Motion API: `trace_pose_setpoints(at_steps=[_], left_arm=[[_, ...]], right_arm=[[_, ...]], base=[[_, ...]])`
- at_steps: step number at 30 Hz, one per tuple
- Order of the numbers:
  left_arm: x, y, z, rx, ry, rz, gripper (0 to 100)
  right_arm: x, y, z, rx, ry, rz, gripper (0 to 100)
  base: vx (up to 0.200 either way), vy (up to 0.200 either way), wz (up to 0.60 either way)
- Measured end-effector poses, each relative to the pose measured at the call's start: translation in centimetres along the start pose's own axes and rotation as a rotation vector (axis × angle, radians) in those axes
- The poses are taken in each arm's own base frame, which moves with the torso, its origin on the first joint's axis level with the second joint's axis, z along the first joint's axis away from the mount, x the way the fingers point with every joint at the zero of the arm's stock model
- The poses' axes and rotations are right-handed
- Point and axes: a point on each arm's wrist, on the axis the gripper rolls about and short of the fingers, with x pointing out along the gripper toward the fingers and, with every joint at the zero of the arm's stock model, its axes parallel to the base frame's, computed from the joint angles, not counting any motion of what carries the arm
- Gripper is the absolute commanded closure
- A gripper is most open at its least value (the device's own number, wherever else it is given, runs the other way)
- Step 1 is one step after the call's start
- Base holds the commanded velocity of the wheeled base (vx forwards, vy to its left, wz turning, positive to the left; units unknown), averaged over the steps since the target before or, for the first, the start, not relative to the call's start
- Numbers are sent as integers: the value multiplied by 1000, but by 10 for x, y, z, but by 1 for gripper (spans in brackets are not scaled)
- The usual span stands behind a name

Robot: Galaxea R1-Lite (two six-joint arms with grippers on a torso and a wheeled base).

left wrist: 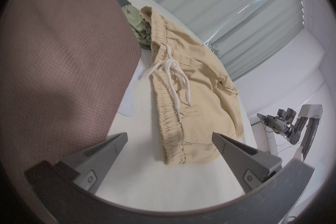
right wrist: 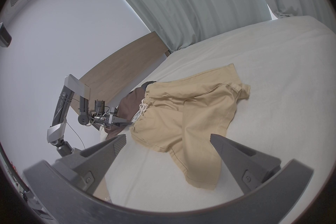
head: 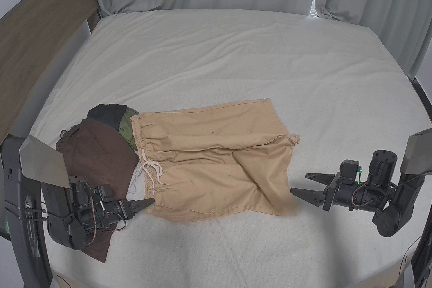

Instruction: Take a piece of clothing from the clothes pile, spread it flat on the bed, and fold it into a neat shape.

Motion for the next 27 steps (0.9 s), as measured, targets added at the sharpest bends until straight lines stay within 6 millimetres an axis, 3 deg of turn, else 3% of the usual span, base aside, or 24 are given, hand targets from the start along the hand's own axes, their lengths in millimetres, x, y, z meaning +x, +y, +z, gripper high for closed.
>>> trace_pose_setpoints(at_steps=[13,23,24,27], left_arm=[[23,-17,-4,-154,1,-9,0],[27,-24,-8,-152,17,-23,0],[27,-24,-8,-153,16,-22,100],[27,-24,-8,-153,18,-21,100]], right_arm=[[3,-2,-4,-18,13,-1,0],[4,-4,-7,-14,23,-5,0],[4,-4,-7,-14,23,-5,0],[4,-4,-8,-13,24,-5,0]], base=[[0,0,0],[0,0,0],[0,0,0],[0,0,0]])
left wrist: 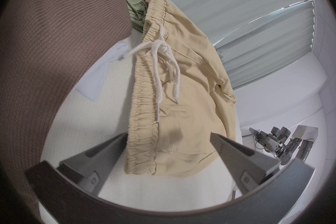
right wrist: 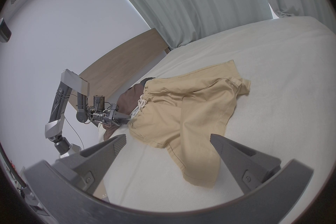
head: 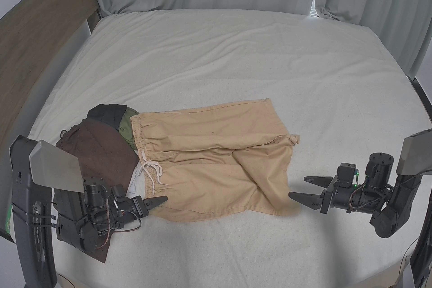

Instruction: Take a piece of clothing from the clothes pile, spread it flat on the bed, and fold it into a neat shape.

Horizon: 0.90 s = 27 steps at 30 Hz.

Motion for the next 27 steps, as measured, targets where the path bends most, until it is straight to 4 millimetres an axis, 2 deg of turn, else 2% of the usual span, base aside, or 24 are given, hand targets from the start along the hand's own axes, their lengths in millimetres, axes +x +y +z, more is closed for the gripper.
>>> trace_pose_setpoints(at_steps=[11,20,27], left_arm=[[-2,1,4,7,-15,3,100],[-9,-5,14,21,-53,-7,100],[-12,-4,18,23,-72,-4,100]], right_arm=[[0,-3,-7,20,24,-8,0],[3,-8,-29,185,96,-20,0],[8,-19,-48,244,146,-43,0]], base=[[0,0,0],[0,0,0],[0,0,0]])
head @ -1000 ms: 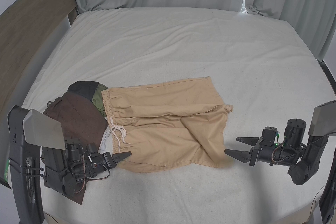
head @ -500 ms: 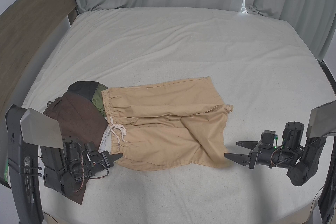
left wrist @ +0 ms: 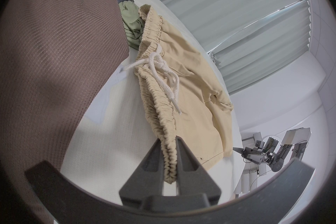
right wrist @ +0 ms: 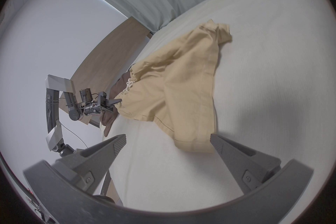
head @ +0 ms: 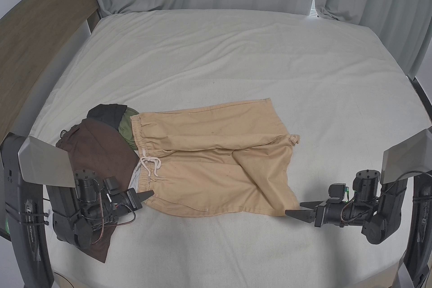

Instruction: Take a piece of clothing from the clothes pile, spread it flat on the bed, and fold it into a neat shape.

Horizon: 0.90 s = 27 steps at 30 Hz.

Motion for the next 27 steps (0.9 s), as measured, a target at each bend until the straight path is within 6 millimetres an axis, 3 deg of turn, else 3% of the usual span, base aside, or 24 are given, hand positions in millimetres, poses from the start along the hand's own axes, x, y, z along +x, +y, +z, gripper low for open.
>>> trace_pose_setpoints(at_steps=[12,26,27], left_arm=[[-1,0,2,1,-7,0,100],[-1,0,2,1,-7,1,100],[-1,0,2,1,-7,1,100]], right_arm=[[14,-24,-13,50,25,-26,0],[21,-23,-14,59,34,4,0],[21,-23,-14,58,33,4,100]], base=[[0,0,0],[0,0,0],[0,0,0]])
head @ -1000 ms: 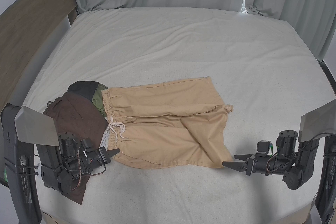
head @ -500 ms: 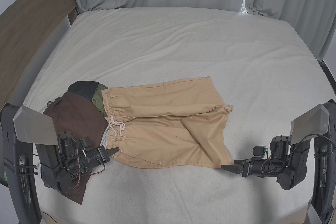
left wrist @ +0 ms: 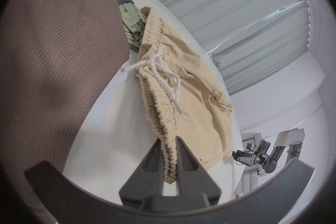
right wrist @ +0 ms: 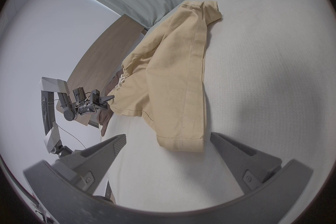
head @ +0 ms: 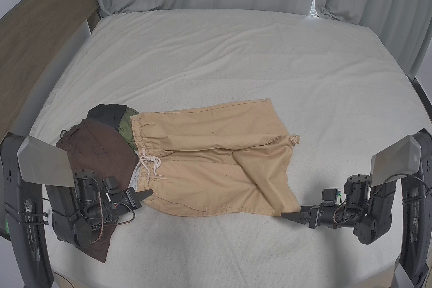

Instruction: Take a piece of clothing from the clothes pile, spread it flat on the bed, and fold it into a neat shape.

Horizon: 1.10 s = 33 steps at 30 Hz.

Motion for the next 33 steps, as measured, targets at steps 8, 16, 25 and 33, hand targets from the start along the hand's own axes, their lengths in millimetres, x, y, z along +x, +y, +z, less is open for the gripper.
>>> trace_pose_setpoints(at_steps=[8,16,25,33], left_arm=[[0,0,0,0,1,0,100],[0,0,-1,-1,2,1,100],[-4,-3,0,2,5,-8,100],[-27,-16,-4,12,48,-41,100]], right_arm=[[2,-3,5,-14,-21,1,100],[3,-4,6,-17,-25,-2,100],[-6,-3,7,-54,-33,-25,100],[-40,10,2,-96,-17,-67,100]], base=[[0,0,0],[0,0,0],[0,0,0],[0,0,0]])
